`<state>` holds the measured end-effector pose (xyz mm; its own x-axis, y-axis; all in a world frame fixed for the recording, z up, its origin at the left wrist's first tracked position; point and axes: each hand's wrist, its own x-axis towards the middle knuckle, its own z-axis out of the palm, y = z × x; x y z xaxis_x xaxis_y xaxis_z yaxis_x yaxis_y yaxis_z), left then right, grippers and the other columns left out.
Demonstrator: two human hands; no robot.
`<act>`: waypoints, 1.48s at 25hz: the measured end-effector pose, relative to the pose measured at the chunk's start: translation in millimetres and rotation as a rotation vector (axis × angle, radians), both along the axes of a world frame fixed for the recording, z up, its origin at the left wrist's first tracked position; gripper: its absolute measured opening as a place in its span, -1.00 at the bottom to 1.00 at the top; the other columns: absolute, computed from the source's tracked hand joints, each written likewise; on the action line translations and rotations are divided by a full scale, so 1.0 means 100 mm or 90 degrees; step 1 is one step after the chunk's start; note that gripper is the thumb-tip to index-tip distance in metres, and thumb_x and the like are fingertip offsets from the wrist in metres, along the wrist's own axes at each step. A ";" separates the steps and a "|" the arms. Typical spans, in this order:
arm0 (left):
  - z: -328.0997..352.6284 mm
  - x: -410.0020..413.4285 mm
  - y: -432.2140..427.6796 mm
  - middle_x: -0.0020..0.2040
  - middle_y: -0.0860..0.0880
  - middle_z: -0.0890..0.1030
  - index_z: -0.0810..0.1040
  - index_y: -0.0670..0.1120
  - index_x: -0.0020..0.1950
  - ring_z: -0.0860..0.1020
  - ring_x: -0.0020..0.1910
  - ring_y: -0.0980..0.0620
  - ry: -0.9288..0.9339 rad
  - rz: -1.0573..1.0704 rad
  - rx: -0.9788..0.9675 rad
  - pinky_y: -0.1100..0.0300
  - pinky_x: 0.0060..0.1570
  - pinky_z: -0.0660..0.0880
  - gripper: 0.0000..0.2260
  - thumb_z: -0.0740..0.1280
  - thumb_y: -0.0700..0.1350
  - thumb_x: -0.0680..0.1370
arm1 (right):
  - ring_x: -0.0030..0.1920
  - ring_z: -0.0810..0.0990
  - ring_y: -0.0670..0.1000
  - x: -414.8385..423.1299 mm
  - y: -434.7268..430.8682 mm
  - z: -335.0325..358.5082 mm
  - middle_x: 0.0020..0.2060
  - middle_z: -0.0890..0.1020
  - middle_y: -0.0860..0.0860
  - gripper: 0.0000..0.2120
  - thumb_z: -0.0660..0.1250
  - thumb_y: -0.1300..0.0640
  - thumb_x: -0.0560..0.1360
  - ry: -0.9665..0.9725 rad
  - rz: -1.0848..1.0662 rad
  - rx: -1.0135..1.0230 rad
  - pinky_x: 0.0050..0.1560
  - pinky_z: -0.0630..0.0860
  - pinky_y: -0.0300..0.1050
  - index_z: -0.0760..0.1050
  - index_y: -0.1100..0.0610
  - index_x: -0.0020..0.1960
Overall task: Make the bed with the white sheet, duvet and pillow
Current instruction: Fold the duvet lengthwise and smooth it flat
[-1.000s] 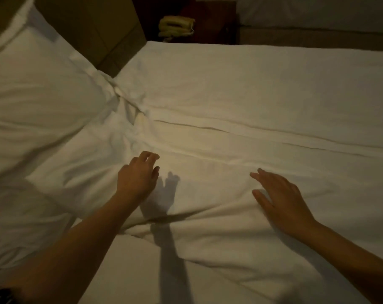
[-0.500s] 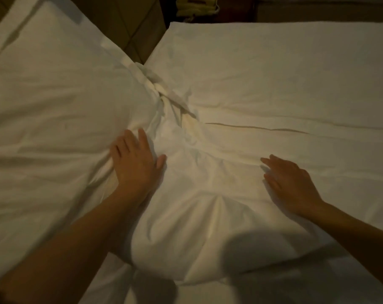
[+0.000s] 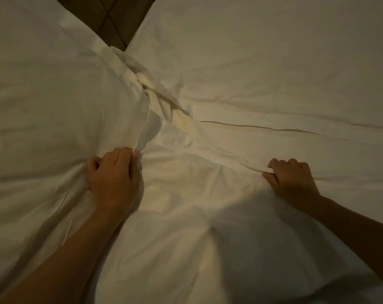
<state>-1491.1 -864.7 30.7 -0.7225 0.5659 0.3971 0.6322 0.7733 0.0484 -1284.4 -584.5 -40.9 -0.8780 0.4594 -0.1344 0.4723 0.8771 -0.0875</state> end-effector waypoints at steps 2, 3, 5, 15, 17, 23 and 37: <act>0.10 -0.02 -0.01 -0.32 -0.16 0.48 0.45 -0.17 -0.21 0.44 -0.35 -0.18 -0.087 0.033 0.055 -0.01 -0.27 0.30 -0.70 0.08 -0.06 0.61 | -0.46 0.44 0.15 0.08 -0.02 -0.08 -0.44 0.48 0.15 -0.69 0.10 0.15 0.51 0.075 0.040 0.045 -0.40 0.36 -0.04 0.53 0.27 -0.21; 0.18 -0.08 0.01 -0.29 -0.17 0.49 0.47 -0.19 -0.18 0.44 -0.32 -0.19 -0.131 0.041 0.083 -0.02 -0.29 0.33 -0.69 0.06 -0.05 0.60 | -0.46 0.44 0.17 0.05 0.00 -0.04 -0.43 0.48 0.17 -0.70 0.08 0.18 0.50 0.103 0.036 0.029 -0.41 0.37 -0.02 0.53 0.29 -0.19; 0.40 -0.31 0.13 -0.25 -0.22 0.49 0.45 -0.21 -0.16 0.45 -0.26 -0.22 -0.164 0.024 0.104 -0.06 -0.27 0.35 -0.69 0.05 -0.05 0.59 | -0.36 0.48 0.22 -0.16 0.08 0.16 -0.35 0.52 0.22 -0.73 0.08 0.19 0.52 0.186 -0.062 -0.035 -0.31 0.39 0.05 0.51 0.30 -0.09; 0.57 -1.95 0.99 0.01 -0.24 0.54 0.43 -0.15 0.03 0.53 -0.02 -0.27 -0.169 0.041 -0.033 -0.11 -0.01 0.45 -0.85 0.25 -0.30 0.49 | 0.02 0.46 0.31 -1.63 0.77 0.50 -0.06 0.52 0.34 -0.78 0.17 0.13 0.59 0.179 -0.093 0.153 0.04 0.32 0.16 0.42 0.29 0.09; 0.47 -1.96 1.00 0.04 -0.25 0.56 0.44 -0.17 0.09 0.53 0.01 -0.29 -0.151 0.042 -0.033 -0.16 0.04 0.45 -0.85 0.25 -0.21 0.53 | 0.19 0.37 0.29 -1.61 0.68 0.43 0.17 0.42 0.33 -0.67 0.22 0.10 0.57 0.125 -0.132 0.138 0.19 0.23 0.15 0.35 0.27 0.25; 0.64 -1.33 0.68 0.19 -0.33 0.45 0.39 -0.28 0.27 0.41 0.17 -0.28 -0.158 0.004 0.026 -0.08 0.16 0.28 -0.60 0.11 0.02 0.63 | 0.25 0.33 0.19 -0.86 -0.44 0.23 0.26 0.43 0.30 -0.50 0.21 -0.01 0.46 0.288 -0.042 0.040 0.21 0.20 0.09 0.35 0.20 0.34; 0.30 0.18 -0.75 0.36 0.17 0.35 0.15 0.16 0.39 0.34 0.29 0.40 -0.835 -0.164 0.216 0.44 0.27 0.30 -0.49 0.31 -0.02 0.51 | 0.09 0.53 0.16 -0.50 -2.19 0.63 0.10 0.59 0.17 -0.69 0.18 0.04 0.54 0.323 0.023 -0.147 0.08 0.39 0.03 0.51 0.17 0.17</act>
<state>-1473.6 -939.3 60.6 -0.5624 0.7525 -0.3428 0.0992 0.4730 0.8755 -1334.6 -803.9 21.6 -0.8736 0.4362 0.2156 0.2904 0.8230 -0.4882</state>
